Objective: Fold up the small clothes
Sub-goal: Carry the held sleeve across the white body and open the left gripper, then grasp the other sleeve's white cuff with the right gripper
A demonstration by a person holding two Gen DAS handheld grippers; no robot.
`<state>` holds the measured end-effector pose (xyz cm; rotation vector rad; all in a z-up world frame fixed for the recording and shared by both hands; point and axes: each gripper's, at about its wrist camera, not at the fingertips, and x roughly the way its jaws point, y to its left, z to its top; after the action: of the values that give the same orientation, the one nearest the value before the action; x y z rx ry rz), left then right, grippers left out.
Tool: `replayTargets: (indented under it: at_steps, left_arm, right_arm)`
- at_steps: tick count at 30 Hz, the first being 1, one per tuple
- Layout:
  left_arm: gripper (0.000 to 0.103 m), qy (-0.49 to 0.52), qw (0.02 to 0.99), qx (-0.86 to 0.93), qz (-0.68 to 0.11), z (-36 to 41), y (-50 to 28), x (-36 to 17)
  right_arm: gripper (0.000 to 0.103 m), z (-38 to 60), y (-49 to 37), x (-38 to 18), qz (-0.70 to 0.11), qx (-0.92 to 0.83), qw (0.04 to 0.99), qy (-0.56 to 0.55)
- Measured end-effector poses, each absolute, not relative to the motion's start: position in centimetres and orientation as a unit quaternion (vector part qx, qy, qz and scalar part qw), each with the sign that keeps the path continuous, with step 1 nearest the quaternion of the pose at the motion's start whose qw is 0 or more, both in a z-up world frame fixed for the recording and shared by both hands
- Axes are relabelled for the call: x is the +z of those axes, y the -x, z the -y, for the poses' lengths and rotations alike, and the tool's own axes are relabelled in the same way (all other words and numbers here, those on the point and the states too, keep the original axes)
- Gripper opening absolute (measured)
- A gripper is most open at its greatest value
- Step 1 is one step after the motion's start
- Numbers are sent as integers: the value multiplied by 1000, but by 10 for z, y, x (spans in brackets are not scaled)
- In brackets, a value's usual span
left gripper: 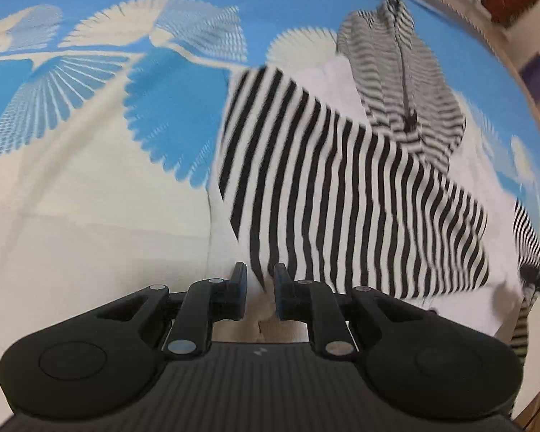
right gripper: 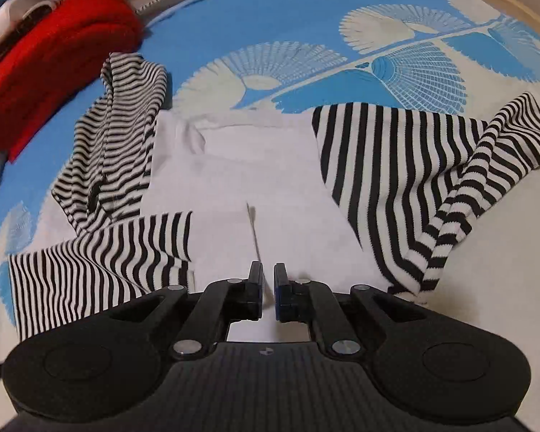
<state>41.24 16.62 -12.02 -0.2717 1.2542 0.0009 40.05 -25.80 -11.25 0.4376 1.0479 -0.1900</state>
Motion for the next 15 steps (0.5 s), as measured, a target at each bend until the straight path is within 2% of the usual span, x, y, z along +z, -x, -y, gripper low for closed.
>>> replayTargets:
  at_steps: [1, 5, 7, 9, 13, 15]
  left_arm:
    - [16, 119, 798, 2, -592, -166, -411, -126]
    - [22, 80, 779, 20, -622, -165, -410, -145]
    - [22, 73, 788, 18, -611, -161, -410, -133]
    - [27, 78, 805, -6, -588, -154, -409, -123]
    - [29, 43, 782, 2, -622, -147, -407, -145]
    - [30, 53, 786, -4, -616, -149, -407, -139]
  right_arm:
    - [10, 259, -399, -109, -485, -80, 845, -210]
    - [32, 253, -407, -119, -483, -22, 841, -243]
    - [33, 251, -412, -134, -530, -21, 811, -247]
    - [35, 261, -411, -140, -556, -61, 784, -269]
    - [35, 281, -417, -105, -516, -58, 810, -273]
    - [34, 301, -419, -82, -481, -63, 835, -258]
